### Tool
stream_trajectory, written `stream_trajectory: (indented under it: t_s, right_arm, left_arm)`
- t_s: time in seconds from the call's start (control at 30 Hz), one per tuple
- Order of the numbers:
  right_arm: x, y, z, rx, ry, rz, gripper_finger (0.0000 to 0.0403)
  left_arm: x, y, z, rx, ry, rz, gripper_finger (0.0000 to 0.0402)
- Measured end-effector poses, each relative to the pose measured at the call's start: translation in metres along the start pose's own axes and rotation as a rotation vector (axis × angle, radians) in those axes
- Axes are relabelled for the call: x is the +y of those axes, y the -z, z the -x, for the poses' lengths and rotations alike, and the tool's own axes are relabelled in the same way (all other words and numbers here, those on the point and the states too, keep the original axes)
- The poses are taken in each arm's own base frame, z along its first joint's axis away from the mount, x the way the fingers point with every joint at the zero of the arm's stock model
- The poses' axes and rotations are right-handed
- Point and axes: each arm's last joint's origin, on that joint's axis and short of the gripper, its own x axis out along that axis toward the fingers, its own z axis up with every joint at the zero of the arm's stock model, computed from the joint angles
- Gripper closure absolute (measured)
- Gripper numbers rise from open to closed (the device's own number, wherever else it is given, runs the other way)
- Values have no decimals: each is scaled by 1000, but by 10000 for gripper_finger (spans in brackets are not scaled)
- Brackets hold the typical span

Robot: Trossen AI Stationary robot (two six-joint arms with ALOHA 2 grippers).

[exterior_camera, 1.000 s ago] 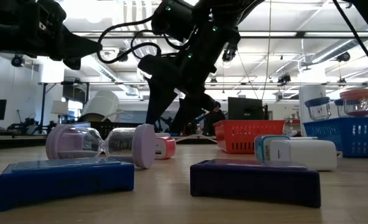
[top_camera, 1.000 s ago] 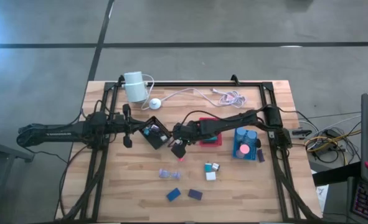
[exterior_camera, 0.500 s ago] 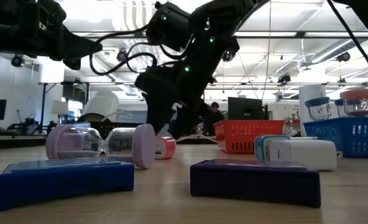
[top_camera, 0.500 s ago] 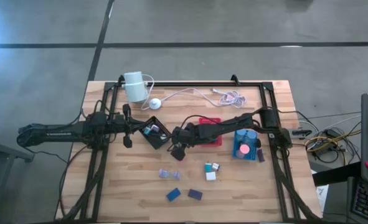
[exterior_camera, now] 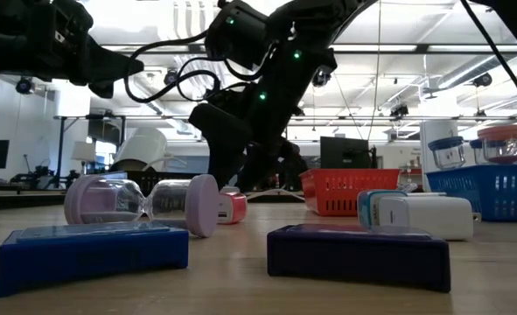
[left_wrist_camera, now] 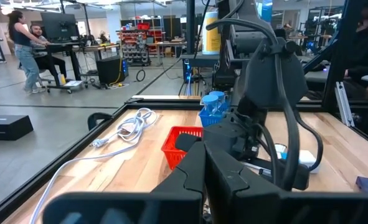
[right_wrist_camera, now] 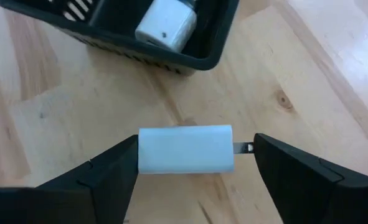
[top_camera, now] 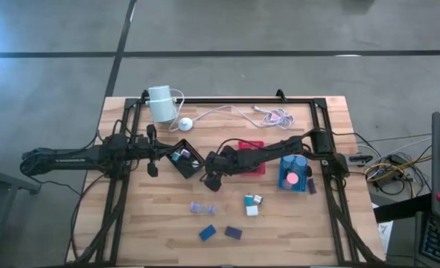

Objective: Pick & Place Office items
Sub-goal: Put the top white charger adaptor into the black bin

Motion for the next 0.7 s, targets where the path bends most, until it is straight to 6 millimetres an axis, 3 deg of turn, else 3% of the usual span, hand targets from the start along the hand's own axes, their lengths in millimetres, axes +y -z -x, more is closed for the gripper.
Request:
stream_trajectory:
  t_s: [0.33, 0.5, 0.7]
  right_arm:
    - [4, 2, 2, 5, -12, 77, 201]
    - [7, -1, 12, -11, -29, 133, 203]
    - [13, -9, 37, -79, -46, 186, 203]
  left_arm:
    - [0, 0, 0, 0, 0, 0, 394]
    - [0, 0, 0, 0, 0, 0, 394]
    - [0, 1, 0, 5, 1, -4, 394]
